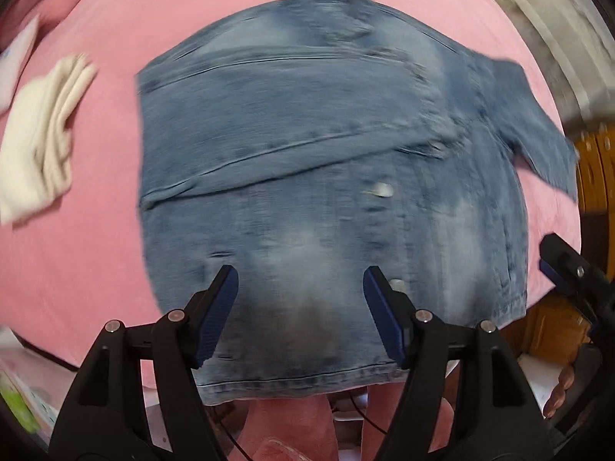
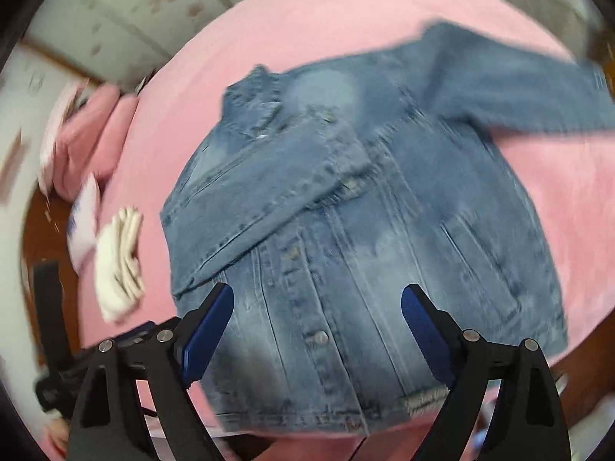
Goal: Fold large clothes
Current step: 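Move the right tool to the other sleeve cuff and grasp it, then lift the gripped sleeve with the right tool and fold it across the jacket front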
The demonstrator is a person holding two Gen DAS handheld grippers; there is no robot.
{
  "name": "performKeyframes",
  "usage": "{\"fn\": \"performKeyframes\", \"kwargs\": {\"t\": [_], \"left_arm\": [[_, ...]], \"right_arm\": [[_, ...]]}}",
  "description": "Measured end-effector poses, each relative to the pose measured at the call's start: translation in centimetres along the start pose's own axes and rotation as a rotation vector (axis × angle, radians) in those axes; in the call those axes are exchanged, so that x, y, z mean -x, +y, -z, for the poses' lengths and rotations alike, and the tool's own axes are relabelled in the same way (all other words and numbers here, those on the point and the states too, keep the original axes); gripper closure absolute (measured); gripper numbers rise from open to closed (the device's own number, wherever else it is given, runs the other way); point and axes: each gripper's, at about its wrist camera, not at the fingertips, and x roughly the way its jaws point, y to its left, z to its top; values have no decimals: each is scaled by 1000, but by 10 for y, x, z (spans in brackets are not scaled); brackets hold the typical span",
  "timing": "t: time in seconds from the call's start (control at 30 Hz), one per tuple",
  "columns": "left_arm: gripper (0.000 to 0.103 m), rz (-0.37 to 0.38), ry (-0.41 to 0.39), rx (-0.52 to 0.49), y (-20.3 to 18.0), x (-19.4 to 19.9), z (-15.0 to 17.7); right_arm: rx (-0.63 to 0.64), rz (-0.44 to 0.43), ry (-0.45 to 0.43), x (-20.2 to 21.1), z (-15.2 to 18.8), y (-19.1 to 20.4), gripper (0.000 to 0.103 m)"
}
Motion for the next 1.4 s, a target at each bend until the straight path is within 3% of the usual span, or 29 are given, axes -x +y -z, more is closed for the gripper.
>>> {"fn": "performKeyframes", "kwargs": {"t": [0.1,0.2,0.33,0.57,0.7,0.87,1.07,1.27,1.33,1.4], "left_arm": [[38,-17,-7,-58,-57,5,-6],[38,-25,11,-83,-114,4,-14],[38,-35,43,-111,-186,-2,-18],[38,4,114,-157,-316,-28,-28],[38,-41,121,-240,-385,-41,-39],[38,-33,128,-246,-421,-41,-55],[38,-126,153,-201,-424,-55,-69],[38,-62,175,-68,-402,-59,-78],[38,-49,177,-41,-398,-60,-80],[38,-50,174,-22,-396,-59,-83]], "right_arm": [[-181,-86,26,5,1,-60,13],[-294,-87,42,16,-3,-121,13],[-364,-39,59,32,-13,-188,12],[-501,-74,112,48,-56,-313,12],[-497,-3,106,57,-89,-377,12],[-611,16,59,59,-119,-449,13],[-739,2,-69,56,-150,-512,24],[-732,-18,-164,52,-174,-537,41],[-735,-13,-203,51,-179,-546,64],[-755,-16,-247,52,-182,-553,68]]}}
